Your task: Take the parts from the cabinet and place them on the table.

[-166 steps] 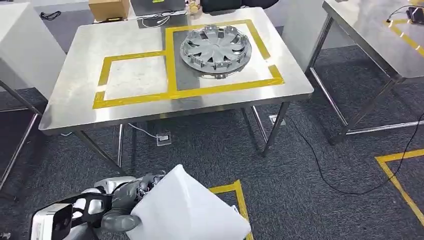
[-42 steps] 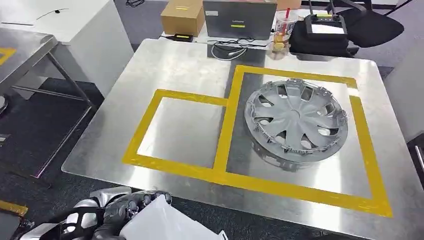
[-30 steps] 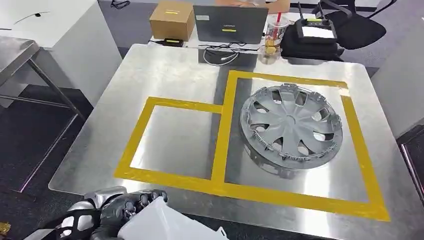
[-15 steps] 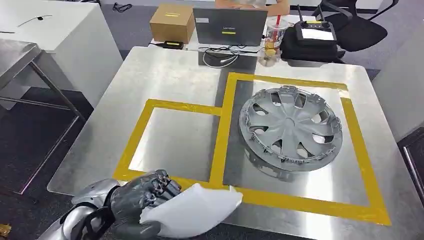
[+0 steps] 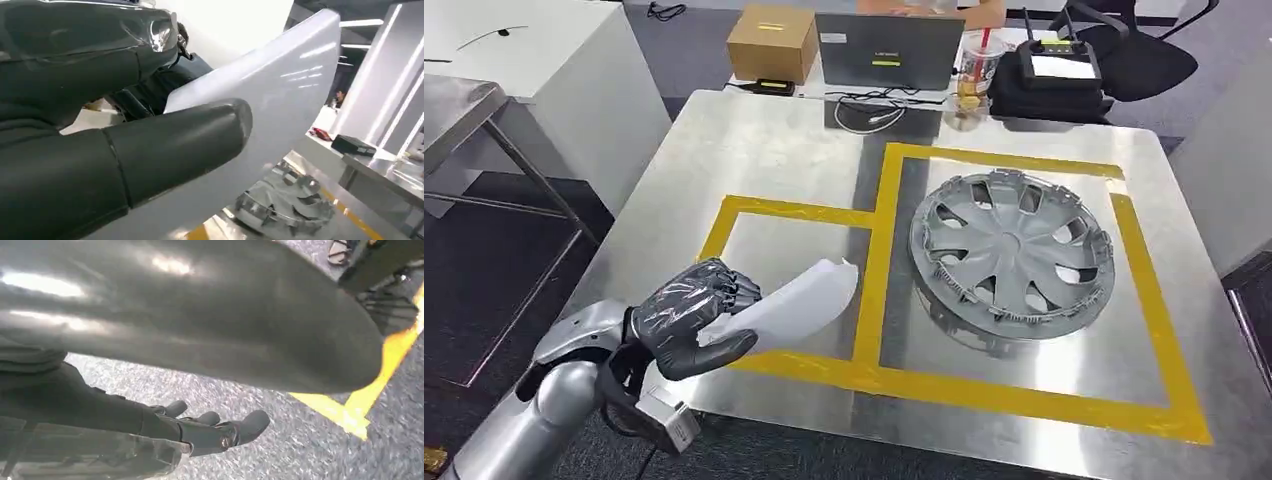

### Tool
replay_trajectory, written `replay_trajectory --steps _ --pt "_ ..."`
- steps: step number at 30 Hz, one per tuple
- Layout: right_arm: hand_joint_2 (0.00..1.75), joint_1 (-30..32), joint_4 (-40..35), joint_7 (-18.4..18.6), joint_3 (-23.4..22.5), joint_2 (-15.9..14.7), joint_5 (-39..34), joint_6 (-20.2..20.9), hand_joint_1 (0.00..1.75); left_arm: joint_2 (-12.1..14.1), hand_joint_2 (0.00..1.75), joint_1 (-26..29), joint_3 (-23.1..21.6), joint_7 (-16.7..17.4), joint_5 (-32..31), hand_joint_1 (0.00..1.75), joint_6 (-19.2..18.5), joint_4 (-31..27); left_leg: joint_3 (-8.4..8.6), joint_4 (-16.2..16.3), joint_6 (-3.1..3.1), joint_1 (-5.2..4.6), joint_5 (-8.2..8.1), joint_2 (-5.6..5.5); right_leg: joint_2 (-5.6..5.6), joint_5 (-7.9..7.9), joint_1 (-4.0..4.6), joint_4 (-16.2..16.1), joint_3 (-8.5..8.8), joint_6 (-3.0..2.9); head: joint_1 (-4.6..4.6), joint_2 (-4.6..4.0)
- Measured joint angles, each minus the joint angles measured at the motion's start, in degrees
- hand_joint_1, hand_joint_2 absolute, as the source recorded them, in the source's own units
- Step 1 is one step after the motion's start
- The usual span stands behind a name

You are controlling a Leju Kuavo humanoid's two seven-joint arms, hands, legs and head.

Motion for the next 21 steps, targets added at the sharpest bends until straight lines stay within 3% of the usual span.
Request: replay_trajectory --steps 1,3,5,6,7,9,10,11,14,15,16,17,19,20,21 --pt "0.00 0.3 -0.9 0.3 -0.1 0.2 0.5 0.4 0.00 0.0 0.00 -0.4 0.0 0.1 -0.7 1.75 0.6 0.8 0.25 -0.5 0.31 -0.26 0.24 0.04 -0.03 -1.20 0.13 1.7 -0.77 -0.29 0.06 0.00" --pt "0.00 0.4 -1.9 0.7 -0.2 0.3 1.1 0.8 0.00 0.0 0.00 -0.6 0.0 0.5 -1.9 1.75 1.2 2.3 0.03 -0.5 0.68 -0.49 0.48 0.11 -0.01 -4.98 0.18 10.4 -5.03 -1.03 0.09 0.00" --pt "0.00 0.5 -2.4 0.7 -0.3 0.5 1.8 1.2 0.00 0.0 0.00 -0.5 -0.1 1.1 -4.3 1.75 2.3 3.5 -0.20 -0.4 0.72 -0.76 0.51 0.06 -0.02 -6.94 0.19 17.6 -8.67 -0.80 0.06 0.00" --pt "0.00 0.6 -2.6 0.7 -0.5 0.5 2.0 1.3 0.00 0.0 0.00 -0.5 -0.2 1.4 -5.0 1.75 2.6 4.0 -0.21 -0.3 0.71 -0.78 0.50 0.01 -0.02 -6.36 0.18 17.4 -8.65 -0.42 0.06 0.00" --pt "0.00 0.7 -2.8 0.7 -0.6 0.7 2.1 1.4 0.00 0.1 0.00 -0.5 -0.1 1.5 -5.5 1.75 2.8 4.5 -0.21 -0.2 0.70 -0.78 0.44 -0.03 -0.03 -4.94 0.16 14.6 -7.28 0.14 0.06 0.00" --pt "0.00 0.6 -3.3 0.7 -0.8 0.7 2.1 1.5 0.00 0.1 0.00 -0.5 -0.1 1.7 -5.8 1.75 2.9 5.0 -0.25 0.5 0.40 -0.76 0.07 -0.08 -0.08 -0.97 0.01 4.0 -1.99 1.15 0.09 0.00" --pt "0.00 0.6 -3.4 0.7 -0.8 0.7 2.1 1.6 0.00 0.1 0.00 -0.5 -0.1 1.7 -5.8 1.75 2.9 5.1 -0.55 1.2 0.03 -0.87 -0.31 -0.07 -0.08 -0.32 0.02 0.0 -0.29 0.73 0.11 0.00" --pt "0.00 0.5 -3.5 0.7 -0.8 0.7 2.1 1.6 0.00 0.2 0.00 -0.6 0.0 1.8 -5.9 1.75 3.0 5.3 -0.95 1.7 -0.34 -1.29 -0.75 -0.15 0.02 -0.06 0.31 0.1 0.01 0.04 -0.06 0.00" --pt "0.00 0.6 -3.7 0.6 -1.1 0.9 2.9 1.7 0.00 0.3 0.00 -0.8 -0.2 3.5 -10.9 1.75 4.2 5.7 -1.03 1.7 -0.74 -0.96 -0.63 -0.13 0.04 0.13 0.66 0.1 -0.14 -0.83 -0.11 0.00" --pt "0.00 0.6 -3.8 0.4 -1.2 1.0 3.4 1.7 0.00 0.5 0.00 -0.8 -0.2 4.6 -13.9 1.75 4.8 6.1 -1.16 1.9 -0.99 -0.91 -0.89 -0.09 0.05 0.33 -0.04 -0.1 -0.03 -1.15 -0.15 0.00" --pt "0.00 0.5 -3.9 0.2 -1.3 1.0 4.2 1.6 0.00 0.6 0.00 -0.8 -0.3 5.3 -17.1 1.75 5.5 6.5 -1.41 2.9 -1.56 -0.78 -1.73 -0.08 0.09 0.37 -0.04 -0.1 -0.01 -1.23 -0.24 0.00" --pt "0.00 0.4 -3.9 0.0 -1.4 1.0 4.9 1.5 0.00 0.8 0.00 -0.8 -0.3 5.8 -19.8 1.75 6.3 7.1 -2.51 5.6 -2.04 -0.56 -3.53 -0.09 0.09 0.44 -0.10 -0.1 0.01 -1.57 -0.46 0.00" --pt "0.00 0.2 -3.9 -0.3 -1.5 1.1 6.1 1.4 0.00 0.9 0.00 -0.6 -0.6 6.5 -24.6 1.75 7.5 9.2 -6.88 14.6 -2.80 0.03 -7.92 -0.06 0.09 0.40 -0.08 -0.1 -0.12 -1.60 -0.46 0.00" --pt "0.00 0.1 -3.9 -0.6 -1.5 1.2 6.5 1.2 0.00 0.9 0.00 -0.2 -0.7 6.6 -26.1 1.75 8.0 10.2 -8.75 18.3 -3.01 0.23 -9.05 -0.06 0.09 0.40 -0.09 -0.1 -0.18 -1.60 -0.44 0.00" --pt "0.00 -0.1 -3.9 -0.9 -1.5 1.2 7.2 0.8 0.00 0.9 0.00 0.2 -0.8 6.6 -27.6 1.75 8.5 11.0 -9.49 19.6 -3.04 0.43 -8.84 -0.05 0.09 0.39 -0.09 -0.1 -0.16 -1.59 -0.48 0.00"
